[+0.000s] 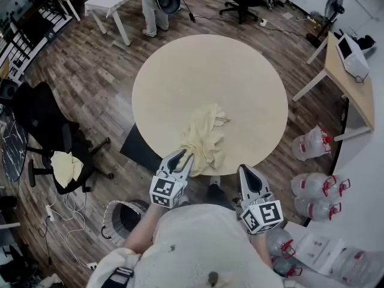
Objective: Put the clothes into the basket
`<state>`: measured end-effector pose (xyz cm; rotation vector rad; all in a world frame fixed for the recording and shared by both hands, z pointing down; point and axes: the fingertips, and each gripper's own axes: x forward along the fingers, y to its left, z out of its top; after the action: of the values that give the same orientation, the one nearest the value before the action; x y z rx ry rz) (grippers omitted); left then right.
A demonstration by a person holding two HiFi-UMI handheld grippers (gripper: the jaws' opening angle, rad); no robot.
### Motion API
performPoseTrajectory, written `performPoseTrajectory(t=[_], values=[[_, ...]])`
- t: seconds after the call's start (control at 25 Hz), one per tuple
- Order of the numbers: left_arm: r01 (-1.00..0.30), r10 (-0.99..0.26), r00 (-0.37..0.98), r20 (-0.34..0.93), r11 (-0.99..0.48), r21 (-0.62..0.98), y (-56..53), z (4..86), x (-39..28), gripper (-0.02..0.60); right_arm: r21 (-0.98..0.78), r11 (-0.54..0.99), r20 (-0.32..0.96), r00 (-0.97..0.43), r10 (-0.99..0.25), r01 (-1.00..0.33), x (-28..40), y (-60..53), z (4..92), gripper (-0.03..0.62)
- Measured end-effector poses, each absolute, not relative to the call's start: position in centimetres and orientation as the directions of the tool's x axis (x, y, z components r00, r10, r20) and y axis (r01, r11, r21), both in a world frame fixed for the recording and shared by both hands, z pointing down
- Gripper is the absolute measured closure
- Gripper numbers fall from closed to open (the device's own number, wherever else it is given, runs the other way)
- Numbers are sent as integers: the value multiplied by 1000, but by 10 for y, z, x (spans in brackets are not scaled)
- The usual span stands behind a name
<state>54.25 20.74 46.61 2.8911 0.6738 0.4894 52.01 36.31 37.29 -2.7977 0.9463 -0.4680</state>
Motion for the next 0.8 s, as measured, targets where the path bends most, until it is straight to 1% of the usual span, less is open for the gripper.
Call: performPoseTrajectory(t=[0.16, 0.32, 0.56, 0.8], values=[[388, 444, 830, 338, -894, 223, 215, 495, 563, 463, -238, -795, 252, 755, -605, -558, 534, 374, 374, 586], [374, 442, 801, 404, -896, 240, 225, 527, 580, 426, -239, -795, 250, 755, -606, -558, 549, 385, 375, 586], [341, 424, 761, 492, -905, 253, 234, 566, 595, 399, -241, -782, 246, 743, -622, -575, 566, 391, 374, 586], [334, 388, 720, 575, -920, 204, 249, 606, 605, 347, -252, -783, 243, 746, -620, -569, 581, 414, 378, 586]])
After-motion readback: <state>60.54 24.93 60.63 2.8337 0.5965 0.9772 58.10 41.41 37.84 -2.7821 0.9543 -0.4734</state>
